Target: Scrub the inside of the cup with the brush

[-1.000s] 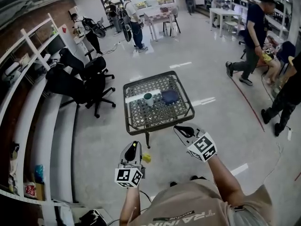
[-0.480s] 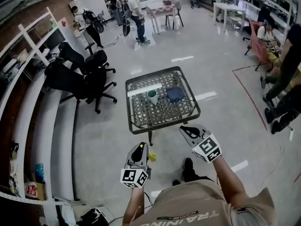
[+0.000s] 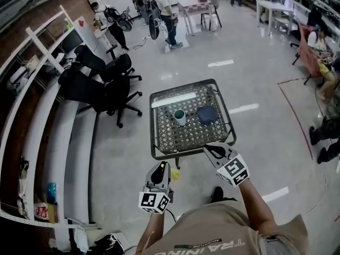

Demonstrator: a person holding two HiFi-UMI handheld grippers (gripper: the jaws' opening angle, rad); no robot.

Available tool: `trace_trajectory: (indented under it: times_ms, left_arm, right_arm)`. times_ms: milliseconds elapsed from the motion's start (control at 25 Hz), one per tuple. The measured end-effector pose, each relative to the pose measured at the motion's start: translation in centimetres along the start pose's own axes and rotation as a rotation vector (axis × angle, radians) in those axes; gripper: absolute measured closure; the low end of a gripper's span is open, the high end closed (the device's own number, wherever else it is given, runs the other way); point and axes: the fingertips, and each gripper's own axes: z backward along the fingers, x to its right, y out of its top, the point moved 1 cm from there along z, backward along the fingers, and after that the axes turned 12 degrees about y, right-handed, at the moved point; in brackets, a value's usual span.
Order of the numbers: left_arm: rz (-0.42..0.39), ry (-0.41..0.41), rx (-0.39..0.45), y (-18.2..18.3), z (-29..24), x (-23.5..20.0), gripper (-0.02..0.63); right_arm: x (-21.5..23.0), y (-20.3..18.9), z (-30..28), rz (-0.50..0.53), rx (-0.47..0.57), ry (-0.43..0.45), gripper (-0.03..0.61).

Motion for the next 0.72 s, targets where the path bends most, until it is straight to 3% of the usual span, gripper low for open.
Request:
trace_trajectory:
  times_ms: [440,720]
  left_arm:
    - [-0.005,0.041,-0.037,-0.4,-4.5,0.4,0.561]
    - [0.018,0.037,-0.056,-1.4,-6.9,-1.3,0.561]
  right_arm:
    - [5.4,0.1,-3.2,-0.023,0.052,0.084,0.561]
    - [6.9,-0.7,-5.8,-0.035,0.024,0.101,0.561]
